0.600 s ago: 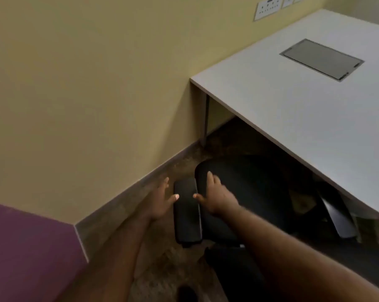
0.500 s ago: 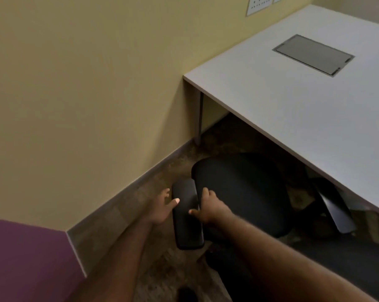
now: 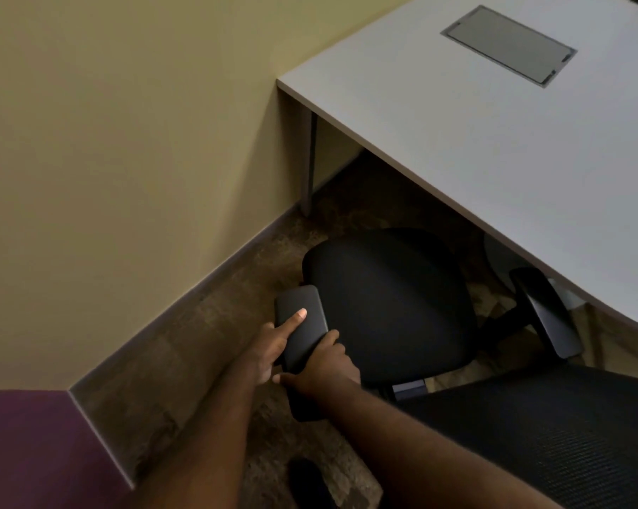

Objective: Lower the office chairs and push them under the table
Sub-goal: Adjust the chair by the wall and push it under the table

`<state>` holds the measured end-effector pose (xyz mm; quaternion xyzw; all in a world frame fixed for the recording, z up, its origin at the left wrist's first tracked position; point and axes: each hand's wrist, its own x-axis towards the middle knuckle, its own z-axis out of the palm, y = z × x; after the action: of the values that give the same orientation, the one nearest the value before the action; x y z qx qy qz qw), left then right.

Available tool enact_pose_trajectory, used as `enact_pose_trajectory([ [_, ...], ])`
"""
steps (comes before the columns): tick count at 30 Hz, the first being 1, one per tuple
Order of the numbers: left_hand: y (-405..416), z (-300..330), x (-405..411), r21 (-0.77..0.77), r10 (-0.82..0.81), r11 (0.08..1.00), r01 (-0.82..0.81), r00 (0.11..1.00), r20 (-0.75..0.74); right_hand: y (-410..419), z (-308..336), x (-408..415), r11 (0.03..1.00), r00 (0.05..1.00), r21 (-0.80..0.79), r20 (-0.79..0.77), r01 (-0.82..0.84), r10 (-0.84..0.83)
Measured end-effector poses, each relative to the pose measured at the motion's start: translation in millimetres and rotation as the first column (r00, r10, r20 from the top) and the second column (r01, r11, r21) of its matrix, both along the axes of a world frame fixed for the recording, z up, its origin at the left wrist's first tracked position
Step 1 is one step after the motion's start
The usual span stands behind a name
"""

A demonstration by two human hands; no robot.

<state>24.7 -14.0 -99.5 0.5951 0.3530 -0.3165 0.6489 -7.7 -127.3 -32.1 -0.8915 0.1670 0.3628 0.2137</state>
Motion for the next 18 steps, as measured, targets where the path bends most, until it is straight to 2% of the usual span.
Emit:
enact_pose_trajectory([
  [3, 4, -5, 1, -0.029, -0.02, 0.999, 0.019, 0.999, -0.038, 10, -3, -5, 0.997, 0.998, -0.057, 0.044, 0.051, -0.049],
  [7, 3, -8, 3, -0.055, -0.028, 0.998, 0.03, 0.999, 0.045, 11, -5, -6, 0.989, 0.991, -0.076, 0.052, 0.129, -0.126],
  [13, 0, -7, 6, 0.048, -0.048, 0.998, 0.042, 0.993, 0.112, 12, -10, -6, 0.988, 0.987, -0.061, 0.079, 0.142, -0.137],
  [18, -1, -20, 15, 0.107, -0.056, 0.993, 0.045, 0.993, 0.107, 10, -16, 0, 0.988, 0.985, -0.025, 0.081, 0.152, -0.149],
])
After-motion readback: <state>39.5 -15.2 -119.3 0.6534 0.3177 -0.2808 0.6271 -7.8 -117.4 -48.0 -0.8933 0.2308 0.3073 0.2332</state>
